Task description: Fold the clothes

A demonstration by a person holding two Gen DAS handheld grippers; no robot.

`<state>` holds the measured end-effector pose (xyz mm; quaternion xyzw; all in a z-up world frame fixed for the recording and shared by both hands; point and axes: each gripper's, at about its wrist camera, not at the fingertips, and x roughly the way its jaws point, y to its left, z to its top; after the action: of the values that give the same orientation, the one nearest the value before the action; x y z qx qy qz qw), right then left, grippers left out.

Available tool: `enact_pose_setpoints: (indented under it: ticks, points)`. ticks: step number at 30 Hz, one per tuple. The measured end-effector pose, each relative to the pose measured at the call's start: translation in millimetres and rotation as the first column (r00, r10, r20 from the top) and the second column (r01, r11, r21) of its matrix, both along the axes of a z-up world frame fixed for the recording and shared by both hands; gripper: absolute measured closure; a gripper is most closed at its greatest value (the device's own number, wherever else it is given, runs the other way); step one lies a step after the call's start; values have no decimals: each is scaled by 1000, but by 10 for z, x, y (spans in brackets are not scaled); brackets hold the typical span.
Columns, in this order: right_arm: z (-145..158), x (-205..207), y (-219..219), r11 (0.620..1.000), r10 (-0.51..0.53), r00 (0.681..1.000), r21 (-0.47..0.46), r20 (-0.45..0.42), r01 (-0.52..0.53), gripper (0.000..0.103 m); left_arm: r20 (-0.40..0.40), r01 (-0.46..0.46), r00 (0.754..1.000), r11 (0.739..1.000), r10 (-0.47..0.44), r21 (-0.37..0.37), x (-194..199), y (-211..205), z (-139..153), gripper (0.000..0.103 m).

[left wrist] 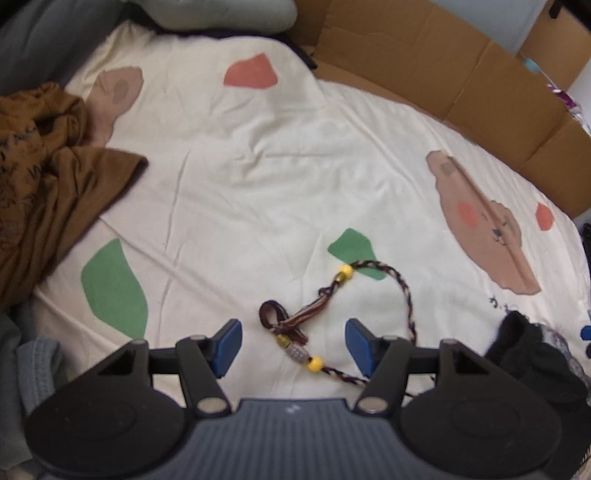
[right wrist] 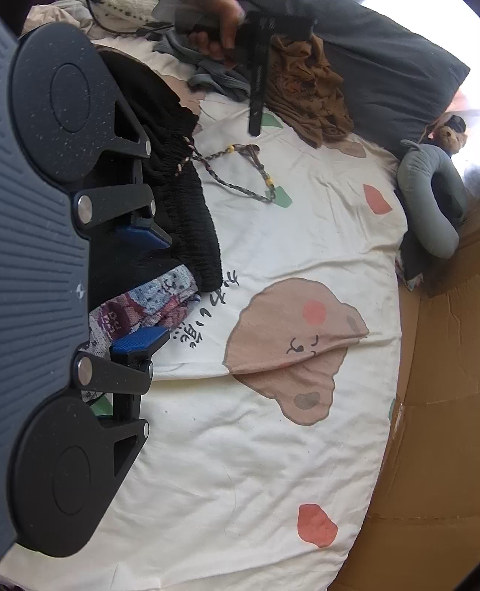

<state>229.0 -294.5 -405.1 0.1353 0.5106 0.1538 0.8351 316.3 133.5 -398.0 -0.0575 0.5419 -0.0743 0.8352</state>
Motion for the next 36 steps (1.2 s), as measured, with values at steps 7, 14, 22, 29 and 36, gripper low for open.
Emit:
enact_pose_setpoints:
  ticks: [7, 14, 22, 29, 36]
  points:
    - [-12, 20, -98, 999, -47, 999, 25, -8, 47, 49, -26, -8, 1000, 1000, 8, -14, 153, -19, -168, 38]
    - [-59, 8, -96, 999, -43, 999, 32, -18, 44, 49, -43, -22, 999, 1000, 21, -12, 184, -39, -294, 77]
    - [-73, 17, -104, 998, -45, 999, 32, -19, 45, 49, 11, 22, 1000, 999, -22, -37, 101, -149, -34, 101]
    - [-85, 5, -132, 998, -52, 998, 33, -22, 53, 49, 103, 83, 992, 992, -73, -96, -88, -312, 531, 101]
    - [-68, -2, -174, 997, -66, 998, 30, -18, 67, 49, 189, 189, 969, 972, -161, -142, -333, -526, 1070, 101]
